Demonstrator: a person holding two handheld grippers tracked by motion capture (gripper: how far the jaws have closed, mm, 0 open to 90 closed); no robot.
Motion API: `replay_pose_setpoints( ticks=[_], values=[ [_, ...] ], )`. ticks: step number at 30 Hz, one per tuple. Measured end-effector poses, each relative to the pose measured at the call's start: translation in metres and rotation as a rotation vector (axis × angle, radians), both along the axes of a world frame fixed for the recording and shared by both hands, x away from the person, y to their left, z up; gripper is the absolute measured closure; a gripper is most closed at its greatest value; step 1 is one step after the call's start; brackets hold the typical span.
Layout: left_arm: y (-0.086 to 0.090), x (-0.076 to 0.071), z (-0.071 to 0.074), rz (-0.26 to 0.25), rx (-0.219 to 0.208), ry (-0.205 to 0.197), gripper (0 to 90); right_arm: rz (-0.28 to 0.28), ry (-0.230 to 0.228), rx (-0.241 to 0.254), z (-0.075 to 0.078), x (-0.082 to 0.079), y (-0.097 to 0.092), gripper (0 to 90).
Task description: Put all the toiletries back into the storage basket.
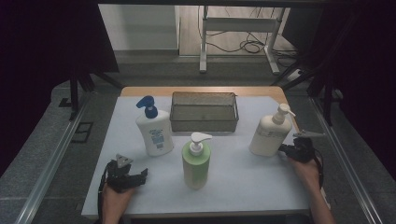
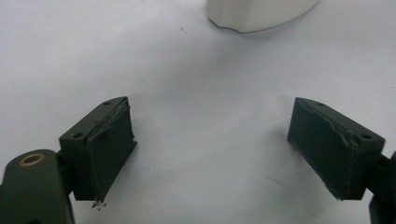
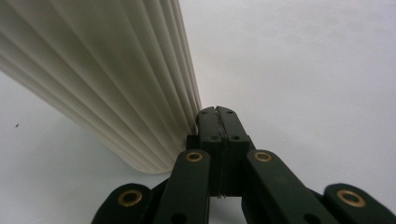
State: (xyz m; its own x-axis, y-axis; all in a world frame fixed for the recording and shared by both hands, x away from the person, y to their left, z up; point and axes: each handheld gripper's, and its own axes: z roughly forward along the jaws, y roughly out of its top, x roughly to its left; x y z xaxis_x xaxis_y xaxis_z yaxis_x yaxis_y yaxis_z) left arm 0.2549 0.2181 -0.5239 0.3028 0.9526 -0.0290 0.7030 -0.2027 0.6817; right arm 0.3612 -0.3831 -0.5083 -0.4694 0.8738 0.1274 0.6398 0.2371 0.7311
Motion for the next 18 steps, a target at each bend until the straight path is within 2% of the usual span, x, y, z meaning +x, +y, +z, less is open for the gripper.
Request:
replay_pose_setpoints(
  ticks=[18],
  values=[
    [0.0, 0.0, 0.0, 0.001, -0.001, 0.0, 13.9, 0.044, 0.011, 0.003, 0.001, -0.015, 0.007, 89.1]
  ],
)
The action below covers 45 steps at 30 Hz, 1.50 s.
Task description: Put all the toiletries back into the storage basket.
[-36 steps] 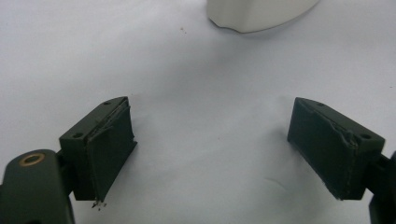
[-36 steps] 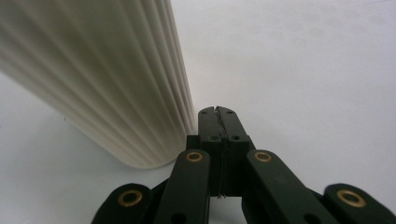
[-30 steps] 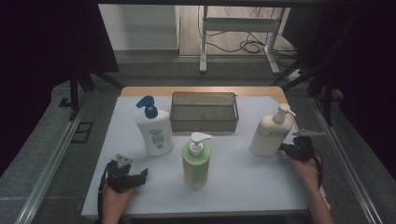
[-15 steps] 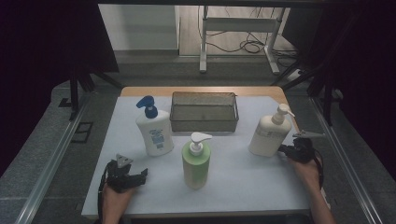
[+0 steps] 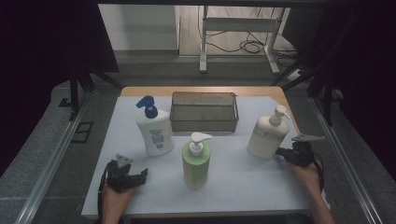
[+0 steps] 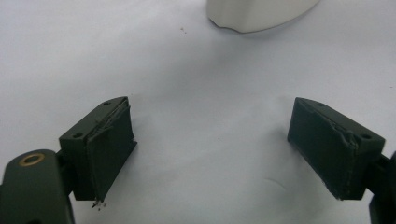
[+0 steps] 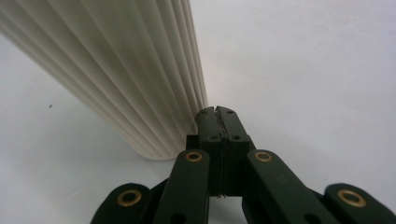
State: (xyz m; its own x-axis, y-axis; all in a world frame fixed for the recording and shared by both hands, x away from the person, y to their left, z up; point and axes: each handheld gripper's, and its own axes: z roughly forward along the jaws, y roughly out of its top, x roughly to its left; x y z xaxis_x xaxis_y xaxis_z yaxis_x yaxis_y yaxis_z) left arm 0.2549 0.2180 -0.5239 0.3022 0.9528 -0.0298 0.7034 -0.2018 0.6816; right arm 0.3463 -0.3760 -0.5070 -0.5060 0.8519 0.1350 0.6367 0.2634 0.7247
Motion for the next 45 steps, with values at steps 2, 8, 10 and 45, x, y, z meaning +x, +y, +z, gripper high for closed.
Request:
replay_pose_setpoints(
  ticks=[2, 8, 10, 45],
  values=[
    [0.0, 0.0, 0.0, 0.0, 0.0, 0.0, 13.9, 0.004, 0.001, 0.001, 0.0, -0.002, 0.001, 88.7],
    [0.0, 0.0, 0.0, 0.0, 0.0, 0.0, 13.9, 0.014, 0.0, -0.003, 0.001, -0.008, 0.003, 88.3],
    [0.0, 0.0, 0.0, 0.0, 0.0, 0.0, 14.0, 0.02, -0.003, -0.005, 0.001, -0.009, 0.003, 88.3],
    [0.0, 0.0, 0.0, 0.0, 0.0, 0.0, 13.9, 0.033, -0.019, -0.026, 0.005, -0.018, 0.015, 88.8]
  ],
)
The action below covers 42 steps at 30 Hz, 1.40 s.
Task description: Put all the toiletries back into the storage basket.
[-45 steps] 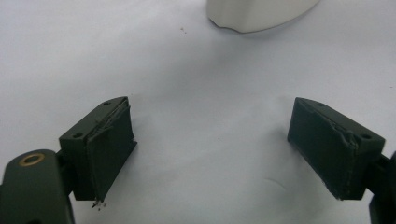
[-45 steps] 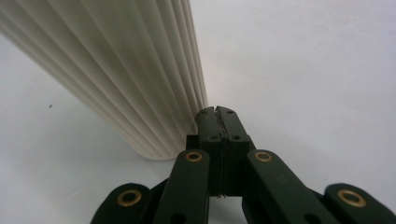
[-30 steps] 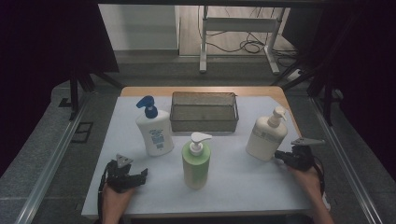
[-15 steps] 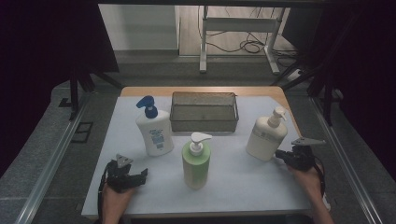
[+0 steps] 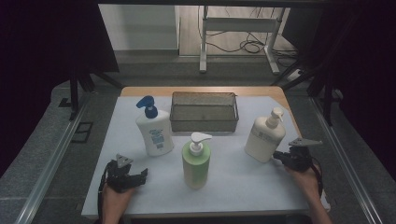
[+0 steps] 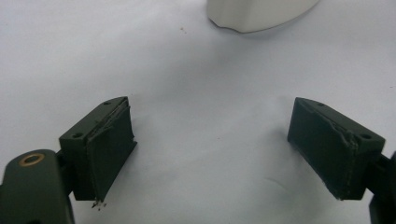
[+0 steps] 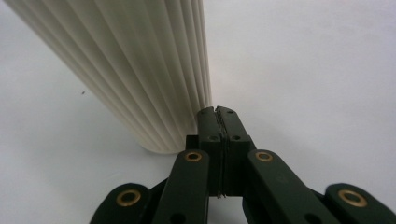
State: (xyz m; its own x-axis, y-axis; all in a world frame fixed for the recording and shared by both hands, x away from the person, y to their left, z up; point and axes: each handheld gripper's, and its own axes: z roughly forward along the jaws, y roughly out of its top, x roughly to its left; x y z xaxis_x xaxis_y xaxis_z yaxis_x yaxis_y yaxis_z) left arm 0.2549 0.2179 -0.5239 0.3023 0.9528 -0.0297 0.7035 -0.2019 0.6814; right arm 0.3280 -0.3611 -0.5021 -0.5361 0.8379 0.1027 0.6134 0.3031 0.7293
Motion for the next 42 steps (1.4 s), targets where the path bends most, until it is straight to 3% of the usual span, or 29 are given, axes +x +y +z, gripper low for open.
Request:
replay_pose_setpoints(
  ticks=[10, 20, 24, 27, 28, 31, 37, 42],
  values=[
    [0.0, 0.0, 0.0, 0.0, 0.001, 0.0, 13.9, 0.037, 0.003, -0.003, 0.001, -0.009, 0.011, 87.5],
    [0.0, 0.0, 0.0, 0.0, 0.001, 0.0, 13.9, 0.013, -0.006, 0.014, 0.006, -0.017, 0.003, 78.0],
    [0.0, 0.0, 0.0, 0.0, 0.0, -0.001, 14.0, 0.016, -0.012, 0.011, 0.007, -0.021, 0.001, 70.5],
    [0.0, 0.0, 0.0, 0.0, 0.0, -0.001, 13.9, 0.023, -0.007, 0.016, 0.01, -0.025, 0.002, 57.1],
    [0.0, 0.0, 0.0, 0.0, 0.0, -0.001, 14.0, 0.023, -0.007, 0.016, 0.01, -0.025, 0.002, 57.1],
    [0.0, 0.0, 0.0, 0.0, 0.0, -0.001, 13.9, 0.031, -0.018, 0.023, 0.015, -0.03, 0.004, 46.2],
    [0.0, 0.0, 0.0, 0.0, 0.0, -0.001, 13.9, 0.059, -0.043, 0.021, 0.024, -0.035, 0.009, 37.2],
    [0.0, 0.0, 0.0, 0.0, 0.0, -0.001, 13.9, 0.116, -0.057, 0.01, 0.033, -0.038, 0.015, 33.2]
  ],
)
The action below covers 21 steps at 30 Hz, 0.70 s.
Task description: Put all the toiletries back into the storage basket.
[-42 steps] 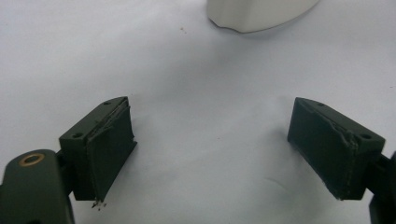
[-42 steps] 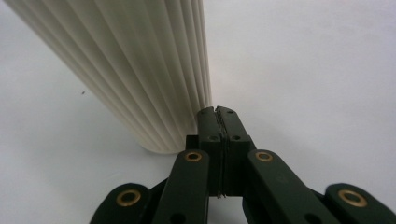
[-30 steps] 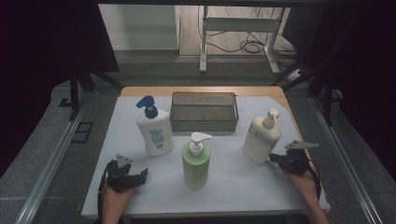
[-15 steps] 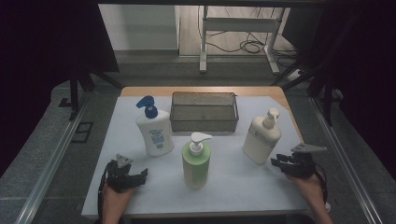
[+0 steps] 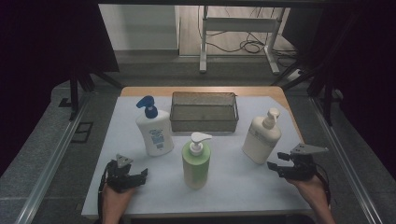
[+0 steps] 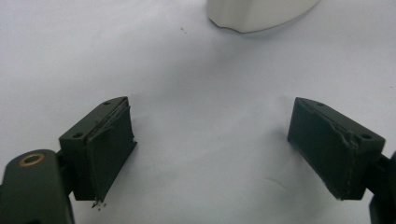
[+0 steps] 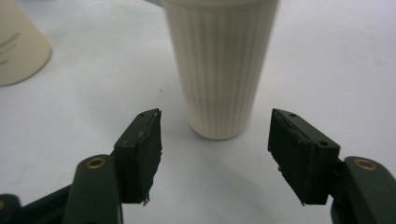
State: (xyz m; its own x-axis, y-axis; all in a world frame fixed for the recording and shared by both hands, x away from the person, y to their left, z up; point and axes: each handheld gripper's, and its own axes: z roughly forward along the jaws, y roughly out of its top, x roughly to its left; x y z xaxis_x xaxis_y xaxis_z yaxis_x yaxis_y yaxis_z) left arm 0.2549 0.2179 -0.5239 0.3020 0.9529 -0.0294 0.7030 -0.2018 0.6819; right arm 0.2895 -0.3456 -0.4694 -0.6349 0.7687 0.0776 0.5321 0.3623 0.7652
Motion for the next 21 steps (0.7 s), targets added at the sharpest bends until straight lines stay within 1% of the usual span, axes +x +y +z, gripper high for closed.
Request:
replay_pose_setpoints(
  ticks=[1, 4, 6, 8, 11, 14, 16, 21],
  values=[
    [0.0, 0.0, 0.0, 0.0, 0.0, 0.0, 13.9, 0.007, -0.009, -0.005, 0.004, -0.001, 0.003, 30.0],
    [0.0, 0.0, 0.0, 0.0, 0.0, 0.0, 13.9, 0.012, -0.016, -0.004, 0.008, -0.001, 0.005, 27.6],
    [0.0, 0.0, 0.0, 0.0, 0.0, 0.0, 13.9, 0.011, -0.027, 0.0, 0.015, 0.0, 0.007, 24.3],
    [0.0, 0.0, 0.0, 0.0, 0.0, 0.0, 13.9, 0.012, -0.029, 0.001, 0.017, 0.0, 0.007, 24.0],
    [0.0, 0.0, 0.0, 0.0, 0.0, 0.0, 13.9, 0.011, -0.045, 0.003, 0.022, 0.002, 0.009, 22.5],
    [0.0, 0.0, 0.0, 0.0, 0.0, 0.0, 13.9, 0.011, -0.049, 0.001, 0.025, 0.004, 0.011, 20.8],
    [0.0, 0.0, 0.0, 0.0, 0.0, 0.0, 13.9, 0.009, -0.062, -0.007, 0.029, 0.006, 0.014, 18.8],
    [0.0, 0.0, 0.0, 0.0, -0.001, 0.0, 13.9, 0.006, -0.076, -0.008, 0.034, 0.011, 0.018, 17.4]
  ],
)
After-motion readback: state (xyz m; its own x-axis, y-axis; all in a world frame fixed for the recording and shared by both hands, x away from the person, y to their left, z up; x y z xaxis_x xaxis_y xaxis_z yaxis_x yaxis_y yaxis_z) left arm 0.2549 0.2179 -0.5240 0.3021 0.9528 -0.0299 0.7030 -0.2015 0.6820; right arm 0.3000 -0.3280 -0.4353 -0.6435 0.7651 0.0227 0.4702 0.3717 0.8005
